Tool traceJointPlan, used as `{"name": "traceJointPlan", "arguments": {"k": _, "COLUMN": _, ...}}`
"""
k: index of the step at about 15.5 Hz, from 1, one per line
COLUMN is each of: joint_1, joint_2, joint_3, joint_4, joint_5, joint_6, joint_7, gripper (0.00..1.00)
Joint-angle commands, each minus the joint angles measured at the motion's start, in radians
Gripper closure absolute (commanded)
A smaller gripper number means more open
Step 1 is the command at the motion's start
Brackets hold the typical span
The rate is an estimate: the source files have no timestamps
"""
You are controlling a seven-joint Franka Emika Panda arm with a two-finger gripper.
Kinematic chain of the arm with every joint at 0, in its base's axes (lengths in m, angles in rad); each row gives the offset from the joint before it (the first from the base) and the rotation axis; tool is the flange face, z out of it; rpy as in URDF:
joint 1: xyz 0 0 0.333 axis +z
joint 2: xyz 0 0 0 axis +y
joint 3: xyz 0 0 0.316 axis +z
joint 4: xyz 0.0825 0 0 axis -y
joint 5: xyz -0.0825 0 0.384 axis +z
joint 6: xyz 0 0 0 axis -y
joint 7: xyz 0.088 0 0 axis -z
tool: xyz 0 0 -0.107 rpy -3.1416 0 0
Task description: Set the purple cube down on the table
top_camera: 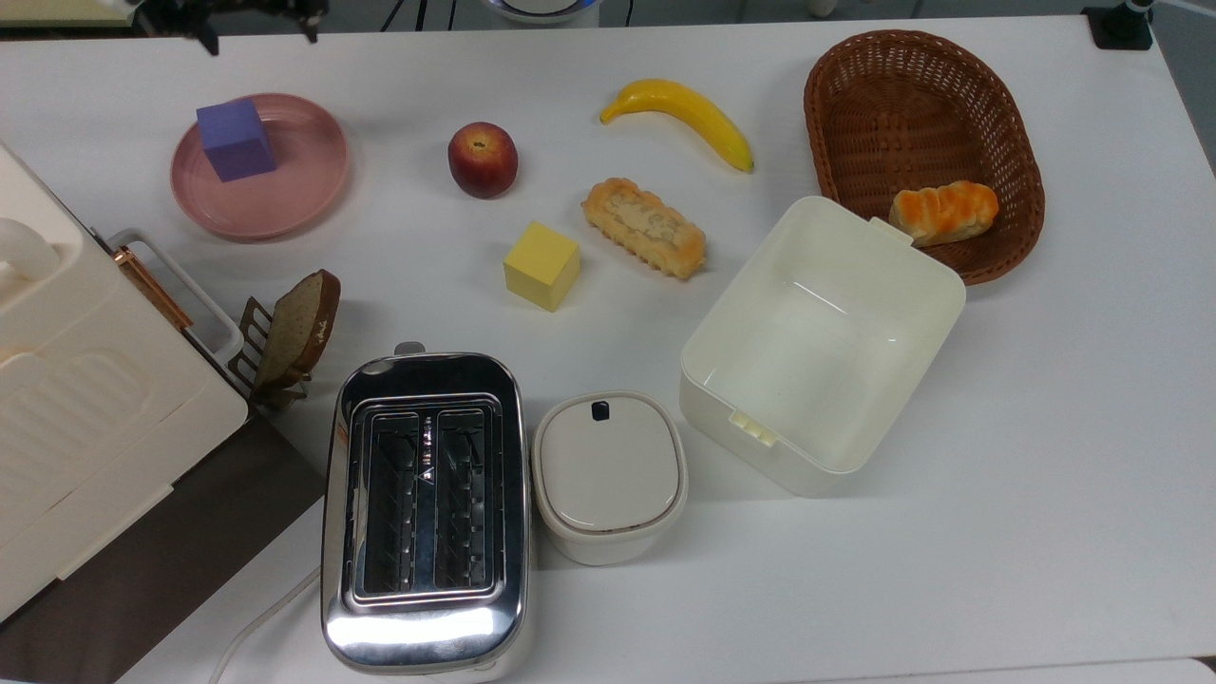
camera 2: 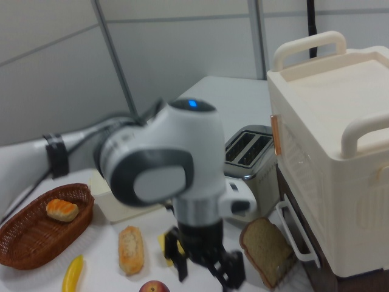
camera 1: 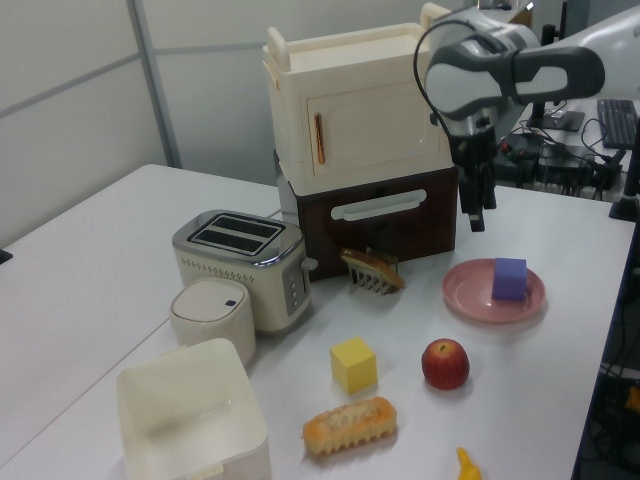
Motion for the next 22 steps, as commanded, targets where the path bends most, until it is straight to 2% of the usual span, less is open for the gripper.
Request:
{"name": "traceJointPlan", "arguments": {"k": 1, "joint_1": -0.047, "joint_2": -0.012, "joint_3": 0.002, "joint_4": -0.127, "joint_5": -0.049, "joint_6": 0.164, "joint_7": -0.064, "gripper": 0.0}}
{"name": "traceJointPlan", "arguments": {"k": 8, "joint_1": -0.115, "joint_2": 0.038, "joint_3": -0.001, "joint_4": -0.241, "joint_5": -0.112, "joint_6": 0.377, "joint_7": -0.207, "gripper": 0.0}}
{"name": "traceJointPlan", "arguments": {"k": 11, "joint_1": -0.119, "joint_2": 0.075, "joint_3": -0.001, "joint_4": -0.26, "joint_5": -0.158, "joint_6": 0.433, "joint_7": -0.213, "gripper": 0.0}}
{"name": "traceJointPlan", "arguments": {"k": 17, "joint_1": -0.113, "joint_2": 0.132, "joint_3": -0.001, "joint_4": -0.292, "joint_5": -0.189, "joint_6": 0.52, "joint_7": -0.201, "gripper": 0.01}}
{"name": "traceJointPlan", "arguments": {"k": 18, "joint_1": -0.112, "joint_2": 0.131, "joint_3": -0.001, "joint_4": -0.292, "joint_5": -0.189, "joint_6": 0.52, "joint_7": -0.201, "gripper": 0.13}}
{"name": "traceJointPlan", "arguments": {"k": 19, "joint_1": -0.11, "joint_2": 0.127, "joint_3": -0.001, "joint_4": -0.292, "joint_5": -0.189, "joint_6": 0.519, "joint_7": -0.199, "gripper": 0.29}}
{"name": "traceJointPlan", "arguments": {"k": 20, "joint_1": -0.11, "joint_2": 0.123, "joint_3": -0.001, "joint_4": -0.29, "joint_5": -0.189, "joint_6": 0.516, "joint_7": -0.199, "gripper": 0.53}}
{"name": "traceJointPlan", "arguments": {"k": 21, "joint_1": -0.11, "joint_2": 0.114, "joint_3": -0.001, "joint_4": -0.289, "joint_5": -0.189, "joint_6": 0.505, "joint_7": -0.198, "gripper": 0.67}}
{"name": "traceJointPlan", "arguments": {"k": 22, "joint_1": -0.11, "joint_2": 0.097, "joint_3": -0.001, "joint_4": -0.289, "joint_5": -0.189, "joint_6": 0.485, "joint_7": -0.199, "gripper": 0.69}}
